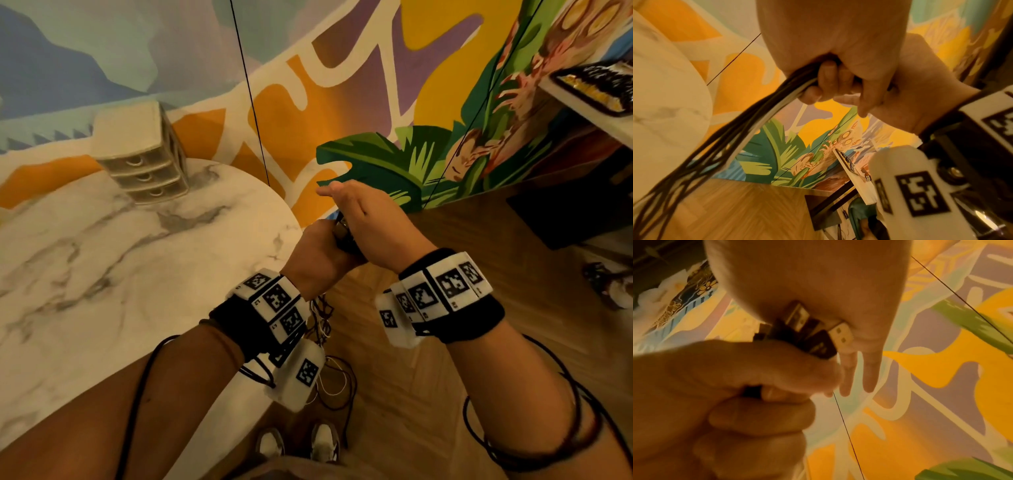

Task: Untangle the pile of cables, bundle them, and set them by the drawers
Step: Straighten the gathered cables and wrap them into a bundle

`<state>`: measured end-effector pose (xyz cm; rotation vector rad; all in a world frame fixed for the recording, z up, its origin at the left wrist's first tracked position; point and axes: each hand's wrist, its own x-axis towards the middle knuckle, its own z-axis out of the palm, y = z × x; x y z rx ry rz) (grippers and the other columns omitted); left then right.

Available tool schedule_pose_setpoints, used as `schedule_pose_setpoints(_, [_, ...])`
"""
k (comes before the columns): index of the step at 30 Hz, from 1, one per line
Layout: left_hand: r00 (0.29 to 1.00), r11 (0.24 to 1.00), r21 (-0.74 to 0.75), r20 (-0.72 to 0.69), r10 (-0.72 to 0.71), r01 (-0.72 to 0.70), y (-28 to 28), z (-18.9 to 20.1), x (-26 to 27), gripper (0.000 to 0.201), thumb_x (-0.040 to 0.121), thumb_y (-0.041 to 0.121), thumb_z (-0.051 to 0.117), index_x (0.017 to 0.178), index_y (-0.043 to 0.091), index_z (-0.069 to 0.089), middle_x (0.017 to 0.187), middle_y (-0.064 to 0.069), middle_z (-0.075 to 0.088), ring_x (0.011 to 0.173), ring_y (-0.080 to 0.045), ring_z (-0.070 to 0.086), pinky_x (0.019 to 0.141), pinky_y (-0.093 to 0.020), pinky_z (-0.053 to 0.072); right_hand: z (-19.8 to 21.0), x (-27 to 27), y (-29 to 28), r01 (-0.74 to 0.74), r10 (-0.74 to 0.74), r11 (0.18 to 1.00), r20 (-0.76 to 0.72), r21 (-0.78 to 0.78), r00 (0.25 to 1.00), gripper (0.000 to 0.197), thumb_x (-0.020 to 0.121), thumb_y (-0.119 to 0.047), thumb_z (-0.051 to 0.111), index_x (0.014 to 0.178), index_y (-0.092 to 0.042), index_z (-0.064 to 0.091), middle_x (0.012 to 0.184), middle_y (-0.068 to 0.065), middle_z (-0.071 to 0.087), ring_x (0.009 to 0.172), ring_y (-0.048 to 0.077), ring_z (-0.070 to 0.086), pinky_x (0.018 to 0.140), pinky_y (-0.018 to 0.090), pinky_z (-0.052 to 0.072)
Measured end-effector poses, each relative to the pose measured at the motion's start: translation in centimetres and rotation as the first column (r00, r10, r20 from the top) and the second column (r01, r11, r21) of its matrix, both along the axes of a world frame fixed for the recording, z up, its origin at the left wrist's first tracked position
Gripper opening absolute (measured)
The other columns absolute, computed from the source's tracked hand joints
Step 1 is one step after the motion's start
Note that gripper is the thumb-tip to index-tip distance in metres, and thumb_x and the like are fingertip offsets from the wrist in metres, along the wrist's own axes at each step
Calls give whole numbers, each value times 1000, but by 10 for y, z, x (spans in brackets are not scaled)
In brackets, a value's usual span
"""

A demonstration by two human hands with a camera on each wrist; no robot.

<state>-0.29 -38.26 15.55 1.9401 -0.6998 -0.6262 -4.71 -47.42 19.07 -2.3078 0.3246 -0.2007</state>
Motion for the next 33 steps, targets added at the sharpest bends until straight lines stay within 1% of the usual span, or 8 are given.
schedule_pose_setpoints(4, [997, 998, 3, 40, 60, -60, 19, -16, -17, 33, 88, -10, 41, 119, -9, 51, 115, -20, 60, 110, -28, 57, 99, -34, 43, -8, 2, 10, -182, 180, 951, 32, 248, 983, 47, 100, -47, 19, 137, -34, 46, 133, -8, 53, 123, 6, 45, 97, 14, 33])
schedule_pose_setpoints(6, [995, 998, 3, 81, 64, -64, 10, -15, -5, 26, 83, 6, 63, 106, -4, 62, 95, -13, 67, 90, -16, 64, 86, -30, 51, -8, 3, 9, -147, 109, 909, 118, 391, 987, 49, 102, -41, 16, 136, -23, 46, 127, -5, 53, 117, 9, 49, 90, 8, 36])
schedule_pose_setpoints(9, [999, 995, -93, -19, -28, 26, 19, 0, 8, 14, 80, -5, 66, 80, 8, 60, 68, 4, 57, 63, 10, 56, 63, -7, 42, -3, 7, -7, 60, -191, 812, 167, 580, 967, 60, 97, -48, 12, 129, -20, 54, 124, -3, 59, 114, 10, 55, 95, 27, 43])
schedule_pose_setpoints(14, [999, 999, -43, -20, -29, 28, 17, -8, 8, 21, 79, 3, 65, 68, 20, 59, 68, 1, 61, 60, 0, 55, 63, -19, 45, 8, 5, 2, -71, 49, 983, 133, 168, 990, 44, 104, -32, 19, 130, -22, 53, 132, -7, 52, 119, 3, 45, 97, 13, 34])
schedule_pose_setpoints(17, [1000, 1000, -18, -26, -14, 13, 15, -6, 7, 4, 82, 4, 66, 86, 5, 68, 84, -14, 67, 76, -18, 60, 73, -35, 48, 0, 12, 12, -93, 91, 995, 45, 46, 995, 42, 103, -33, 25, 129, -20, 56, 126, -1, 56, 115, 13, 49, 98, 27, 39])
schedule_pose_setpoints(23, [1000, 1000, -19, -17, -1, 1, 14, -5, 12, 25, 74, 15, 70, 92, -2, 68, 90, -23, 69, 88, -37, 65, 82, -51, 51, -3, 6, 2, -54, 0, 975, 242, 215, 970, 15, 97, -22, 47, 105, -20, 59, 107, -4, 59, 102, 8, 55, 87, 21, 47])
schedule_pose_setpoints(29, [991, 993, 91, 96, -89, 80, 17, -9, 16, 5, 80, 5, 68, 83, 2, 68, 79, -14, 68, 72, -22, 62, 60, -17, 43, 15, -3, -17, -213, 214, 970, -6, -122, 977, 14, 73, -15, 74, 78, -26, 67, 99, -4, 57, 97, 12, 55, 83, 34, 49])
schedule_pose_setpoints(33, [989, 992, 29, 88, -121, 119, 20, -15, 18, 16, 79, 5, 68, 72, 18, 62, 69, 0, 62, 62, -9, 56, 58, -13, 40, 20, -1, -16, -175, 161, 966, -83, -191, 983, 9, 74, -20, 74, 79, -27, 71, 100, -5, 57, 97, 13, 53, 83, 36, 50])
